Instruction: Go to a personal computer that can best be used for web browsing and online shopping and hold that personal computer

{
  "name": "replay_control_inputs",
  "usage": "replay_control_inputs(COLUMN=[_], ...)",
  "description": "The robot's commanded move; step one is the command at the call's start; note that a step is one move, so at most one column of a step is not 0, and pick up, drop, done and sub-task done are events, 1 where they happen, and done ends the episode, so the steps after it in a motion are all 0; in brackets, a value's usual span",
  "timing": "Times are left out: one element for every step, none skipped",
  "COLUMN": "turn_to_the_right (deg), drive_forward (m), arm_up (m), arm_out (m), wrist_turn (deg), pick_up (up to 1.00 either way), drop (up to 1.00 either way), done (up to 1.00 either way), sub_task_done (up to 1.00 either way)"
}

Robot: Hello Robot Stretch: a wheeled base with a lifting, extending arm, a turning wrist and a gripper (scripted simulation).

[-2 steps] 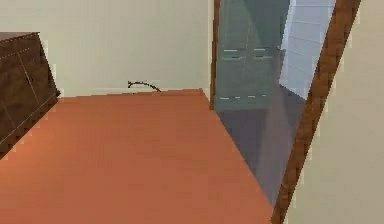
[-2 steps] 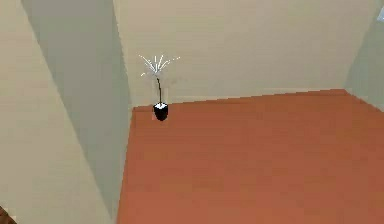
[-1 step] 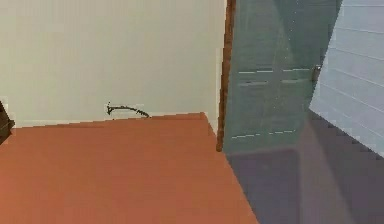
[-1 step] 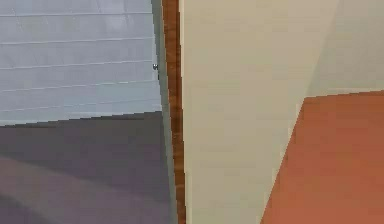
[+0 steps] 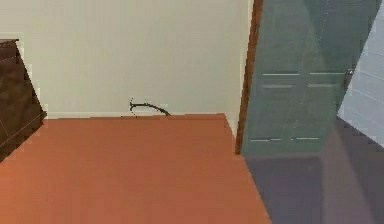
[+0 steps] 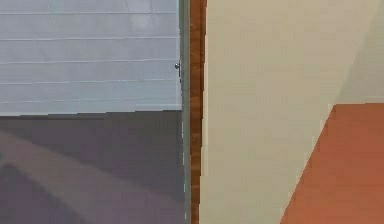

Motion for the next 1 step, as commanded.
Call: replay_control_inputs(turn_to_the_right=[0.0], drive_forward=[0.2], arm_up=[0.0], arm_out=[0.0], wrist_turn=[0.0], pick_up=[0.0], drop=[0.0], done=[0.0], sub_task_done=[0.0])
